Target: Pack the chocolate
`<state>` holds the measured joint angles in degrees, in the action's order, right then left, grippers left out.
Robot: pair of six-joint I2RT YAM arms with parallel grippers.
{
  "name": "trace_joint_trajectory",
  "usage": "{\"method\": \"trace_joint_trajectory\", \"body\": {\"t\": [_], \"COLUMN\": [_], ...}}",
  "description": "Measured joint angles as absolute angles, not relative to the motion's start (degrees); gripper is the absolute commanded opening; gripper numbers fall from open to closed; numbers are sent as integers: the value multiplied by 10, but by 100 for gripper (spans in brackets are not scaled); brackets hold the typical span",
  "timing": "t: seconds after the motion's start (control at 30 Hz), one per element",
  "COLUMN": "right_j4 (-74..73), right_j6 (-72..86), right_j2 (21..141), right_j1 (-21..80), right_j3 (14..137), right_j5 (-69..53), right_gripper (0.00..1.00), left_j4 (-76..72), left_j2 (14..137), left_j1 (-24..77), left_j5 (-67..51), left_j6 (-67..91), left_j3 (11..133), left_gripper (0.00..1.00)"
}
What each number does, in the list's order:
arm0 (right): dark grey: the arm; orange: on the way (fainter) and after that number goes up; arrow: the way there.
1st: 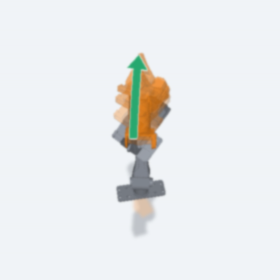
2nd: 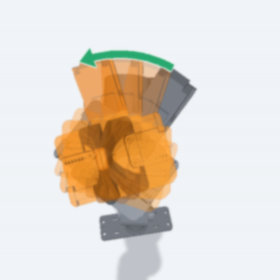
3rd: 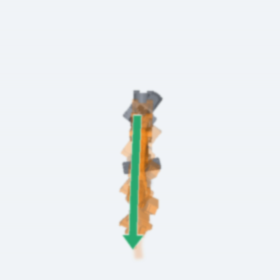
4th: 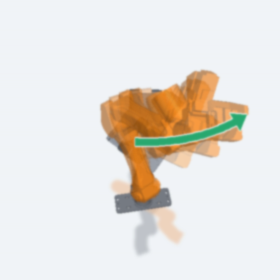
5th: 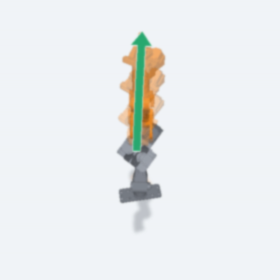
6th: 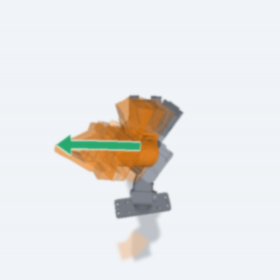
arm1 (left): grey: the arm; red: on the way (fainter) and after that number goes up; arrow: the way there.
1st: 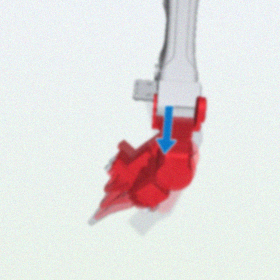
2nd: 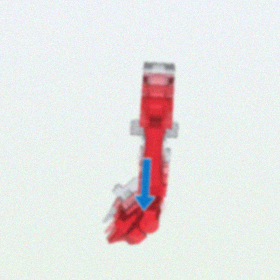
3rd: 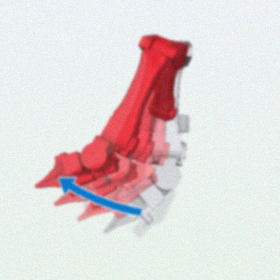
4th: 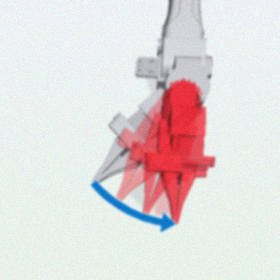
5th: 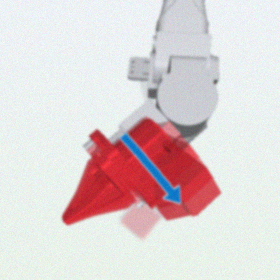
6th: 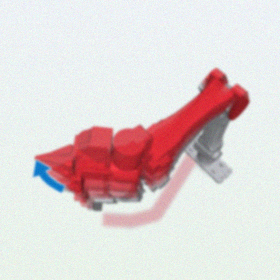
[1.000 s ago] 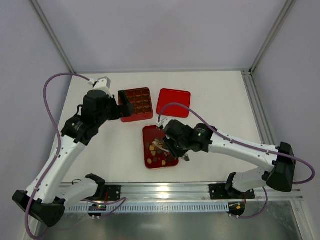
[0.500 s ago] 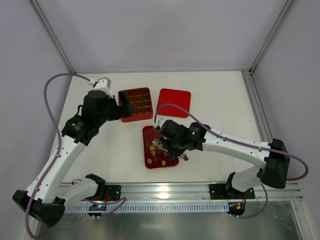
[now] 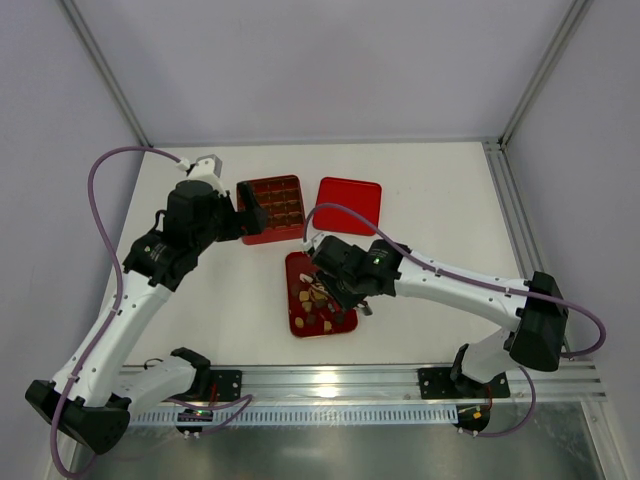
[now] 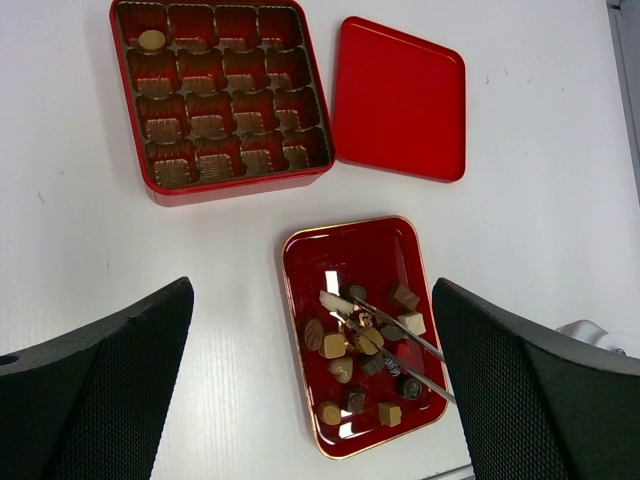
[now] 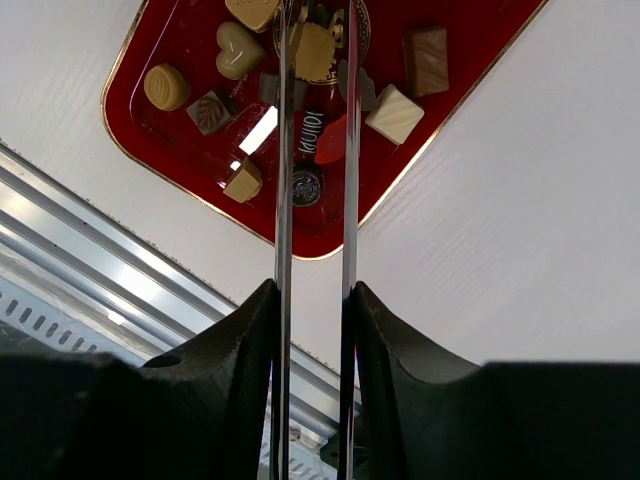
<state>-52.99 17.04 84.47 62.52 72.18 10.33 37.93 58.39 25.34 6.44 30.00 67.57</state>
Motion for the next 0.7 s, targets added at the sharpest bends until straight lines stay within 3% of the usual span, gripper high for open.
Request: {"method": "trace_joint_trajectory", "body": {"t": [0.7], "right_j4": [-532], "right_j6": [170], "right_j2": [876], "right_j1": [625], "right_j3": [741], "right_j5": [106], "right_gripper": [38], "left_j4": [379], "left_j2": [584], "left_j1": [250], "left_j5": [64], "left_j6": [298], "left_j3": [676], "left_gripper": [100]}}
